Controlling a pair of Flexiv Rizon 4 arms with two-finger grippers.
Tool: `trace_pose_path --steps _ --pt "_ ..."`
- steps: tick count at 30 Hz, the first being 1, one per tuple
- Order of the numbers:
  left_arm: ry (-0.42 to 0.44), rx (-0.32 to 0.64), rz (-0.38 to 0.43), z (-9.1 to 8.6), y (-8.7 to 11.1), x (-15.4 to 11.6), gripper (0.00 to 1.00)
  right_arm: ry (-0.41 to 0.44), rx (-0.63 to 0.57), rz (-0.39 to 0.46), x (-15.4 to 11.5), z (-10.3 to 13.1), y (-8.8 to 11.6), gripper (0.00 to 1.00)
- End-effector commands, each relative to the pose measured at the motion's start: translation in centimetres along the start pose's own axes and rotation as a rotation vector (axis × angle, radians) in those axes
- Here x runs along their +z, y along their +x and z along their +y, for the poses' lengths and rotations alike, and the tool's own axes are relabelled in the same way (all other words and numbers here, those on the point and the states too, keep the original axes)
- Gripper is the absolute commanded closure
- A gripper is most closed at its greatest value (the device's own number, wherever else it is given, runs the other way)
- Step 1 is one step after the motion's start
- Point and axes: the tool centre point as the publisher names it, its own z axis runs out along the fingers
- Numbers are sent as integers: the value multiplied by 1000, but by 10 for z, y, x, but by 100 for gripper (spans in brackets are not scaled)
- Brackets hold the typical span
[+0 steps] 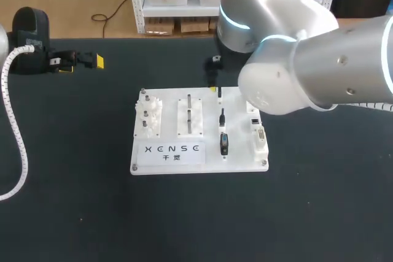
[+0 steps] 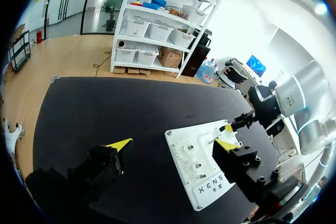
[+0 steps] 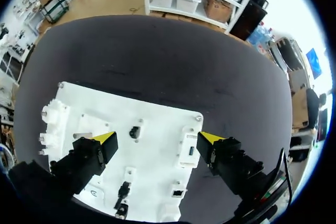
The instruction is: Insert the USB connector, Ethernet cable, and multi-pin plug into their matching sockets one by one.
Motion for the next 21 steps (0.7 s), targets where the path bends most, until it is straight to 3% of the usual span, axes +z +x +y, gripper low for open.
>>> trace_pose_path --steps 1,9,21 --pt "0 0 0 0 0 0 0 58 54 13 2 9 0 0" --pt "0 0 0 0 0 0 0 11 114 68 12 24 0 0" --pt "0 0 0 0 0 0 0 3 172 143 24 25 -8 0"
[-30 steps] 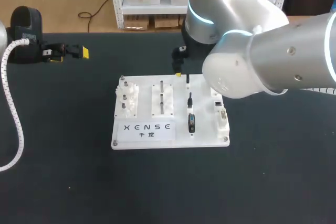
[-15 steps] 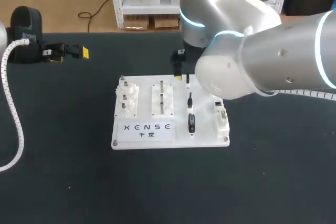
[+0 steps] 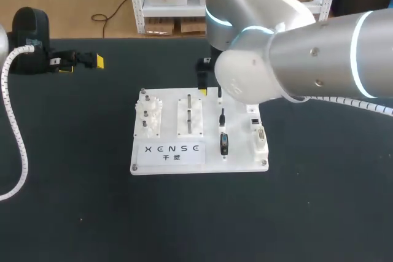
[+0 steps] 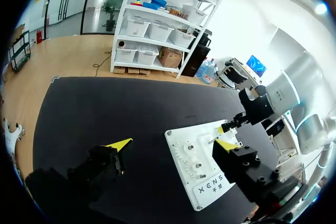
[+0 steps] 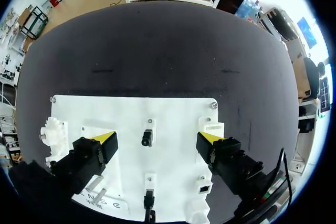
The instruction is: Insert the USB connector, Ethernet cable, and multi-pin plug into their matching sockets one by one.
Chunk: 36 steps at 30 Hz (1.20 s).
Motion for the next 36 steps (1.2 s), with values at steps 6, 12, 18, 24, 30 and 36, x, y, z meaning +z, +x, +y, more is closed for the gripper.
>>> trace_pose_path --steps 6,12,18,24,30,36 --pt "0 0 0 0 0 0 0 7 5 48 5 7 -12 0" --pt "0 0 0 0 0 0 0 5 4 62 10 10 -10 50" --pt "0 0 0 0 0 0 0 5 2 69 12 13 -8 54" --pt "0 0 0 0 0 0 0 7 4 73 15 13 -8 58" --pt "0 0 0 0 0 0 0 7 10 71 14 12 -10 62" --pt "0 0 0 0 0 0 0 -1 10 64 10 13 -11 70"
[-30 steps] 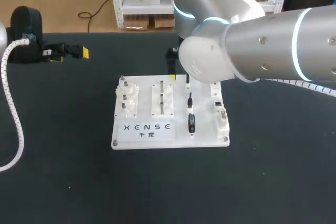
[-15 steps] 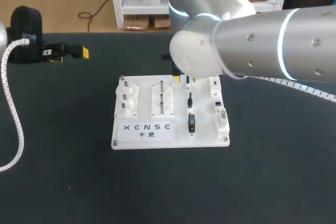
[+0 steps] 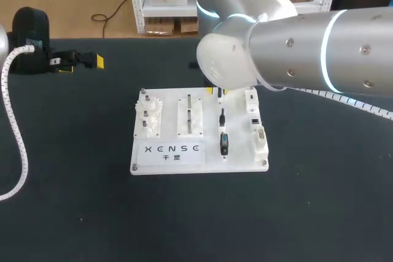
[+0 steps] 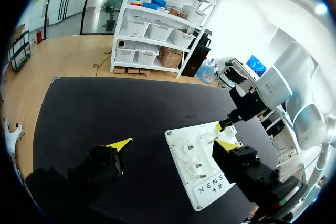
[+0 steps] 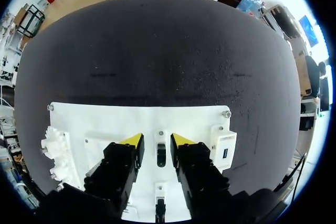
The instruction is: Insert the USB connector, Ethernet cable, and multi-pin plug into their matching sockets one by one.
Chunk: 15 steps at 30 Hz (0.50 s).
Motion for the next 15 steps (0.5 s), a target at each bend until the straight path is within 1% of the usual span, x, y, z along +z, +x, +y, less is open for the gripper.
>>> trace_pose_path --steps 1,6,10,15 --pt "0 0 0 0 0 0 0 -6 -1 -1 -2 -1 1 71" --pt "0 0 0 0 0 0 0 -5 0 3 0 1 2 73" --pt "0 0 0 0 0 0 0 -4 0 10 1 1 3 78" --pt "0 0 0 0 0 0 0 -2 -2 11 1 1 4 80"
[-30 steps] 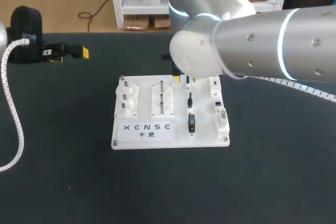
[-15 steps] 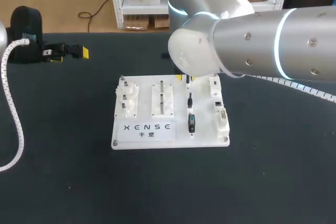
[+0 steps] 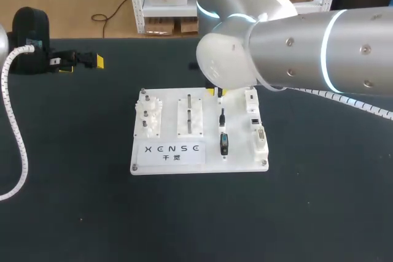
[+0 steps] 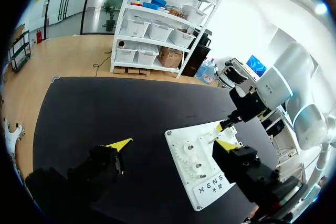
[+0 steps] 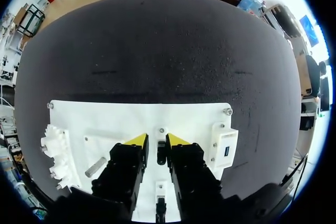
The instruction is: Insert the USB connector, Ethernet cable, and multi-pin plug into their matching sockets one by one.
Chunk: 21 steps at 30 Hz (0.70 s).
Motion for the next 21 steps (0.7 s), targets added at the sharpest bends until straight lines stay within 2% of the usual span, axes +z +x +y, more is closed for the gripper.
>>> trace_pose_path --steps 1,2,5,6,21 --pt "0 0 0 0 0 0 0 1 -1 0 0 0 0 81" --pt "0 0 0 0 0 0 0 1 -1 1 0 0 0 82" --pt "0 0 0 0 0 0 0 1 0 0 0 0 0 98" --pt "0 0 0 0 0 0 0 1 0 -1 0 1 0 100" --pt "0 0 0 0 0 0 0 42 -14 -12 -7 1 -2 100"
